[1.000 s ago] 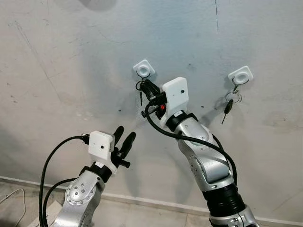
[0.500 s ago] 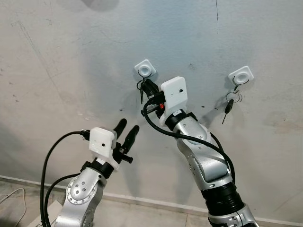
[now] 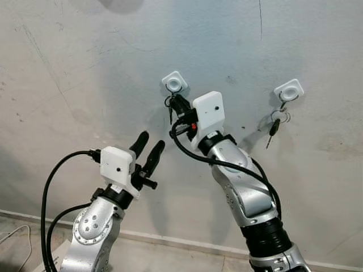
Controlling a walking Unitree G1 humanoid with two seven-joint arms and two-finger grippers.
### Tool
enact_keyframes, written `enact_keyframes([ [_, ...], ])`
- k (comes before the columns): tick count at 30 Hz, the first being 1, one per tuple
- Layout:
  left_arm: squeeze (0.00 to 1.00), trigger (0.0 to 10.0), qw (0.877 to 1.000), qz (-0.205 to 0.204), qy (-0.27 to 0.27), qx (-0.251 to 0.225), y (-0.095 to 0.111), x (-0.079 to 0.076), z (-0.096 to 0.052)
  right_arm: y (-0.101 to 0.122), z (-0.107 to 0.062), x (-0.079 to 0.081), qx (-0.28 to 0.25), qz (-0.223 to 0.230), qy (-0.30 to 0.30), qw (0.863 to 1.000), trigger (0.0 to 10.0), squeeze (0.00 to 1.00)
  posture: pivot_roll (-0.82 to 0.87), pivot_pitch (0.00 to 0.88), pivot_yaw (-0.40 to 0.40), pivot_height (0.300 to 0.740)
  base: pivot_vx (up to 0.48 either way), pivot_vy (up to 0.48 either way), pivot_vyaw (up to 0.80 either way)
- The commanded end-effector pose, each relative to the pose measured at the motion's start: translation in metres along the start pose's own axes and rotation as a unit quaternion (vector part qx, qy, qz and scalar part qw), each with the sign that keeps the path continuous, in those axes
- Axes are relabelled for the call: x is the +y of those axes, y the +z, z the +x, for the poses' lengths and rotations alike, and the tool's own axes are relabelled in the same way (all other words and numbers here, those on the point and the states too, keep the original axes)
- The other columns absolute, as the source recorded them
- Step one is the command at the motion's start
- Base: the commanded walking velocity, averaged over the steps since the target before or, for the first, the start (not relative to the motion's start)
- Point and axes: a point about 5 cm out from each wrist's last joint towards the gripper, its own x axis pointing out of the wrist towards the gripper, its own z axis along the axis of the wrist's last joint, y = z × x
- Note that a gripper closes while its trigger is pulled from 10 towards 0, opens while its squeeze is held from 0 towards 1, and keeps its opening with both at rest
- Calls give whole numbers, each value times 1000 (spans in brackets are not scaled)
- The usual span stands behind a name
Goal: Hang keys on a hook
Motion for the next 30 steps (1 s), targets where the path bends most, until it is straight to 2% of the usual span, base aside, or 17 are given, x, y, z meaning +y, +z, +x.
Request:
enact_keyframes([
  [1, 0, 10000, 1000, 7, 6, -6, 6, 2, 1, -12, -2, -14, 37, -5, -38, 999, 10000, 0, 21, 0, 66, 740, 0, 0, 0],
  [6, 0, 10000, 1000, 7, 5, -8, 9, 5, 2, -17, 0, -12, 52, -4, -34, 998, 10000, 0, 24, 0, 65, 740, 0, 0, 0],
  [12, 0, 10000, 1000, 1, 20, 2, 6, 7, -5, -21, -1, -13, 58, -6, -38, 998, 10000, 0, 28, 0, 63, 740, 0, 0, 0],
  [23, 0, 10000, 999, -2, 38, 26, 1, 4, -26, -26, 0, -21, 73, -4, -51, 996, 10000, 0, 56, 0, 46, 740, 0, 0, 0],
  [30, 0, 10000, 999, -2, 44, 28, 0, 6, -27, -29, -1, -31, 81, -6, -86, 993, 10000, 0, 59, 0, 45, 740, 0, 0, 0],
])
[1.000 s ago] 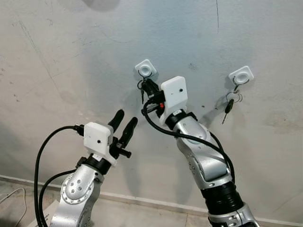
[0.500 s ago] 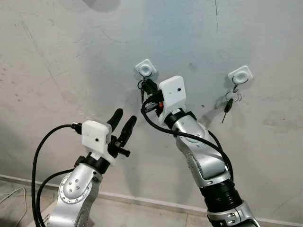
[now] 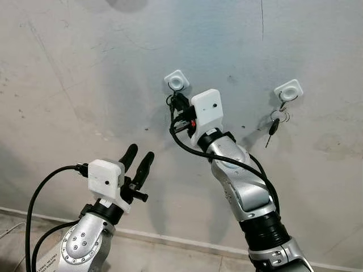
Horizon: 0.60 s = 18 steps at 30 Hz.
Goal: Hang keys on a hook
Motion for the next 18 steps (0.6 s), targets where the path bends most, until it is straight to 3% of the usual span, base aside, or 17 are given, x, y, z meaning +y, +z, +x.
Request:
enact_keyframes([
  [1, 0, 10000, 1000, 8, 2, -5, 5, 2, 0, -25, -6, -25, 64, 5, -65, 996, 10000, 0, 59, 0, 45, 740, 0, 0, 0],
  [8, 0, 10000, 1000, 6, -5, -2, 3, 2, 1, -22, -8, -34, 59, 7, -90, 994, 10000, 0, 52, 0, 53, 740, 0, 0, 0],
  [18, 0, 10000, 1000, 3, -7, -1, 2, 0, 3, 3, -9, -40, -27, 37, -102, 994, 10000, 0, 54, 0, 50, 740, 0, 0, 0],
])
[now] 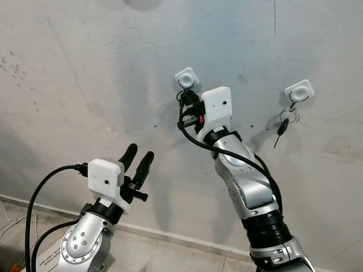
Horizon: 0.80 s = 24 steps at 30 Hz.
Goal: Hang keys on a hook
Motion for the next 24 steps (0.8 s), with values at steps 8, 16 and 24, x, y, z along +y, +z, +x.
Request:
enact_keyframes([
  [8, 0, 10000, 1000, 1, -6, 1, 2, -2, 2, 0, -12, -31, -3, 4, -64, 998, 10000, 0, 52, 0, 50, 740, 0, 0, 0],
  [16, 0, 10000, 1000, 0, -7, 3, 2, -2, 2, -5, -25, -22, -6, 1, -1, 1000, 10000, 0, 48, 0, 51, 740, 0, 0, 0],
  [24, 0, 10000, 1000, 0, -9, 7, 0, -2, 3, -10, -26, -20, 8, -4, 14, 1000, 10000, 0, 47, 0, 55, 740, 0, 0, 0],
])
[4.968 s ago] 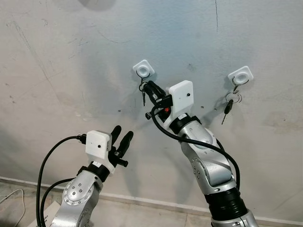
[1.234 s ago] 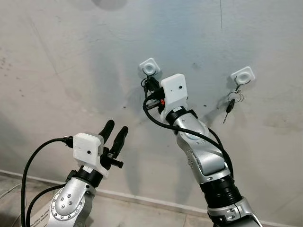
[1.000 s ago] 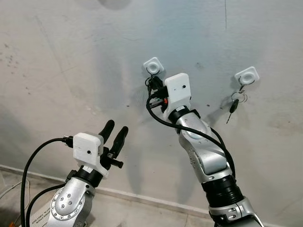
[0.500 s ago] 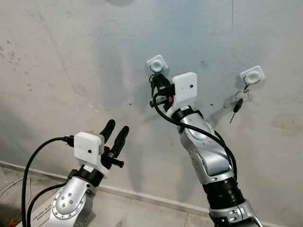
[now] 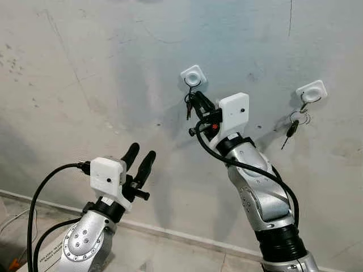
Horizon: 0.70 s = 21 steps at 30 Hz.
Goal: Hang keys on a hook
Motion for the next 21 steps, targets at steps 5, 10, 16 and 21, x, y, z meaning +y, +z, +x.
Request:
enact_keyframes([
  [5, 0, 10000, 1000, 3, -6, 5, -1, 1, 1, -1, 4, -6, 7, -7, -24, 1000, 10000, 0, 48, 0, 55, 740, 0, 0, 0],
  [10, 0, 10000, 1000, 3, -5, 6, -1, 1, 0, 3, 7, -7, -2, -3, -30, 1000, 10000, 0, 52, 0, 55, 740, 0, 0, 0],
  [16, 0, 10000, 1000, 4, -6, 6, -1, 1, 1, 8, 10, -1, -15, 6, -17, 1000, 10000, 0, 52, 0, 55, 740, 0, 0, 0],
  [21, 0, 10000, 1000, 4, -8, 6, -1, 0, 1, 16, 11, 3, -32, 23, -3, 999, 10000, 0, 51, 0, 56, 740, 0, 0, 0],
])
